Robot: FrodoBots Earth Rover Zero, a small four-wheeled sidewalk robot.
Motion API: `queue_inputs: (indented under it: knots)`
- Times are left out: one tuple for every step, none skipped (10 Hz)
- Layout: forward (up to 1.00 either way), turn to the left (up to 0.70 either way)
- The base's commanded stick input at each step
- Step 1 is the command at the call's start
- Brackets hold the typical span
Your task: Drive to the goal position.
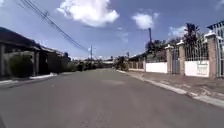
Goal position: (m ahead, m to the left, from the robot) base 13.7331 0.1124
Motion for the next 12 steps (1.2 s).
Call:
queue_inputs:
  knots:
    - [0.45,0.00]
    - [0.45,0.00]
    - [0.45,0.00]
    - [0.45,0.00]
    - [0.45,0.00]
    - [0.45,0.00]
    - [0.45,0.00]
    - [0.45,0.00]
    - [0.45,0.00]
    - [0.45,0.00]
    - [0.45,0.00]
    - [0.45,0.00]
